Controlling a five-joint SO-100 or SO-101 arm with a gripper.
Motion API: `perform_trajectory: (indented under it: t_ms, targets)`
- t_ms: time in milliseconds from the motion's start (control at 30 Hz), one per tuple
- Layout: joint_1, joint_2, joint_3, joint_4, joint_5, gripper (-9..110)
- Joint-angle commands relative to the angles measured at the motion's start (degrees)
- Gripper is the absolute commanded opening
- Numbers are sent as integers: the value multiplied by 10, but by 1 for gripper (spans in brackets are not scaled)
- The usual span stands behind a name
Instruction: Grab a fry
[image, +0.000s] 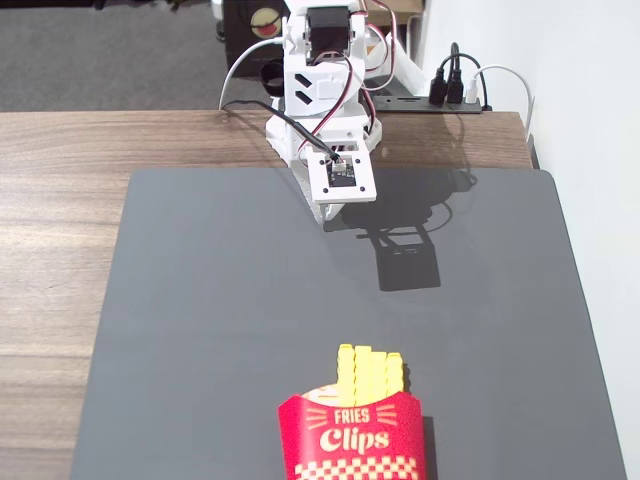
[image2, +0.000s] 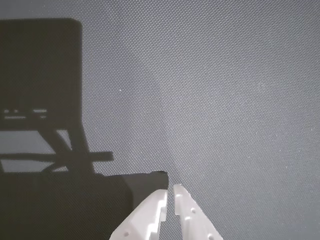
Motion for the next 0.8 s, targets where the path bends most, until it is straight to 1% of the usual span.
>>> perform_trajectory:
  t_ms: [0,767]
  targets:
    - [62,78,25,24,35,1]
    - [51,78,25,25,32,1]
